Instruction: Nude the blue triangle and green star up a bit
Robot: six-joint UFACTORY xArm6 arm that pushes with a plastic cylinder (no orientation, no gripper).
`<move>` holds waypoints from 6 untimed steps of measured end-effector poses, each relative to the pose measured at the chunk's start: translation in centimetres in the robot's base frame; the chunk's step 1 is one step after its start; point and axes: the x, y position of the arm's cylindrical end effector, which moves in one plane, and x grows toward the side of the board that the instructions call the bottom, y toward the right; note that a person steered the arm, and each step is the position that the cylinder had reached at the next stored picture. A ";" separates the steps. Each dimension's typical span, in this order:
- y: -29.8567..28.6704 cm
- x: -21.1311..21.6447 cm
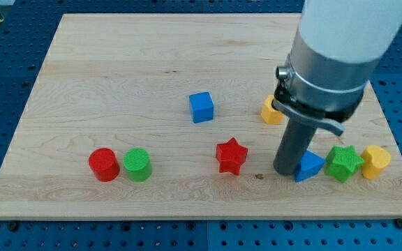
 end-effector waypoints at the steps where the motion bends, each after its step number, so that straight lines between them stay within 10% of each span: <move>1: 0.4 3.2; 6: 6.2 -0.2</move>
